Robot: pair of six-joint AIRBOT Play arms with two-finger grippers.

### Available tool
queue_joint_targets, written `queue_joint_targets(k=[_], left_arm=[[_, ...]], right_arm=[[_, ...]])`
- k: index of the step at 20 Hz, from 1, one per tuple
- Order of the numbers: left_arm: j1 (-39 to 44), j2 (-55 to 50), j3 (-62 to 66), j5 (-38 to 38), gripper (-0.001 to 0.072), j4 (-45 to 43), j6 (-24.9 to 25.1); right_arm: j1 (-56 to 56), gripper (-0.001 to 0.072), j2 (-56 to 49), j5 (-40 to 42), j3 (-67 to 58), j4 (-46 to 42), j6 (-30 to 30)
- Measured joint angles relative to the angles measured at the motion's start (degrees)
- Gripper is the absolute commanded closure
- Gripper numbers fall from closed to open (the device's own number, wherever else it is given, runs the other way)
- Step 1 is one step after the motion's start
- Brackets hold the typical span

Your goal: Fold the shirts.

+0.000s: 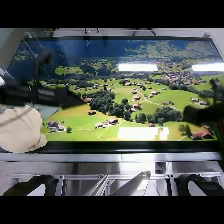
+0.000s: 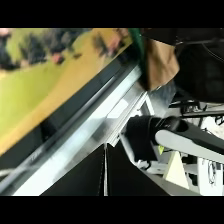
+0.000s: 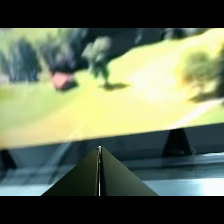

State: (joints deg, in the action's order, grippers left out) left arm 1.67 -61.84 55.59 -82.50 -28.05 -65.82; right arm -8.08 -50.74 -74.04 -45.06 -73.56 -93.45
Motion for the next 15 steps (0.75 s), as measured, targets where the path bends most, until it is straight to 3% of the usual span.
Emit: queue_joint_targets(k=[6, 15], left_arm=[[4.7, 12.8, -25.4, 8.8, 0.0691, -1.8, 0.2], [5.4, 18.8, -33.2, 12.3, 0.0694, -2.2, 0.3]], right_arm=[[6.4, 0.0689, 7.5, 4.4, 12.9, 5.0, 1.3], [7.4, 0.0689, 8.5, 4.7, 14.8, 9.3, 2.1]])
